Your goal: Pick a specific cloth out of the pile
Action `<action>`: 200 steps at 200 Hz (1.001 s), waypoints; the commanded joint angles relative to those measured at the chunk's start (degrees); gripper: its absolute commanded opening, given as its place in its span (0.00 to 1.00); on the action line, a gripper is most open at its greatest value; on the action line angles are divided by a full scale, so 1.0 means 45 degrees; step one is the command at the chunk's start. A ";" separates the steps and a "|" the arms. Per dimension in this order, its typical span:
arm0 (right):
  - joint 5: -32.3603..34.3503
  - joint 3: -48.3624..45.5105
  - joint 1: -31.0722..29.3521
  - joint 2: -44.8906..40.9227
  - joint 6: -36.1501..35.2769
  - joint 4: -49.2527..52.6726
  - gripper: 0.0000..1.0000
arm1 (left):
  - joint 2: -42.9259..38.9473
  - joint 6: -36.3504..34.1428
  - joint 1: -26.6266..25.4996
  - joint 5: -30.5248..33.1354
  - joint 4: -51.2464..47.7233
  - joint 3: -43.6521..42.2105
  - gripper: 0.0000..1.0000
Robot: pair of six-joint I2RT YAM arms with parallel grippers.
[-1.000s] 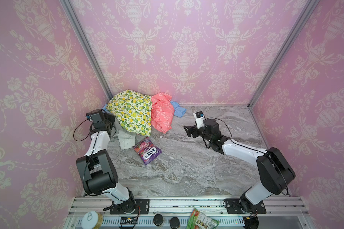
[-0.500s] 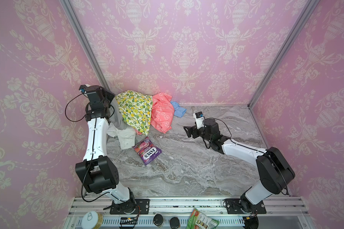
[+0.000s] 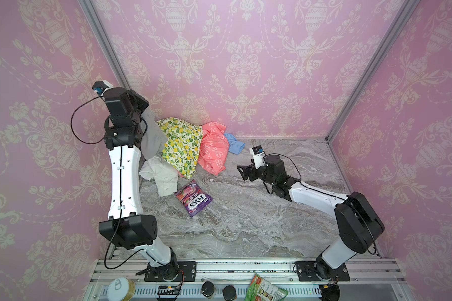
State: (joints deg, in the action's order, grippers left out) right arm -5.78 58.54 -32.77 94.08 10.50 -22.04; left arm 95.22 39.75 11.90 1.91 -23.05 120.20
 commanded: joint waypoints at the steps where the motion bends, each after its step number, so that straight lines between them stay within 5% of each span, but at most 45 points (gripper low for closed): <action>1: -0.0415 0.0747 -0.0214 0.0290 -0.0127 -0.0471 0.93 | 0.0394 -0.1030 -0.0371 0.0395 -0.0549 0.2059 0.00; 64: -0.1513 0.2438 -0.0704 0.1203 0.0416 -0.1927 0.94 | 0.3035 -0.1503 -0.1346 0.0273 -0.3122 0.8963 0.00; 119: -0.1973 0.4938 -0.1966 0.3841 0.1084 -0.5541 0.99 | 0.2569 -0.2464 -0.3135 -0.1142 -0.3812 0.7120 0.00; 163: 0.0162 0.8086 -0.2991 0.7017 0.1450 -0.7486 1.00 | 0.1490 -0.3199 -0.4471 -0.2377 -0.4377 0.4484 0.00; 200: 0.3225 1.0041 -0.3523 0.9083 0.1466 -0.8517 1.00 | -0.0914 -0.2711 -0.4735 -0.2759 -0.2986 -0.0537 0.00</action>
State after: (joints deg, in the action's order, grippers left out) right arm -2.76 99.02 -47.68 131.00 16.64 -53.87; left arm 99.83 27.81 -9.30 -7.31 -41.91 128.27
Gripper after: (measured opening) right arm 0.998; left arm 0.054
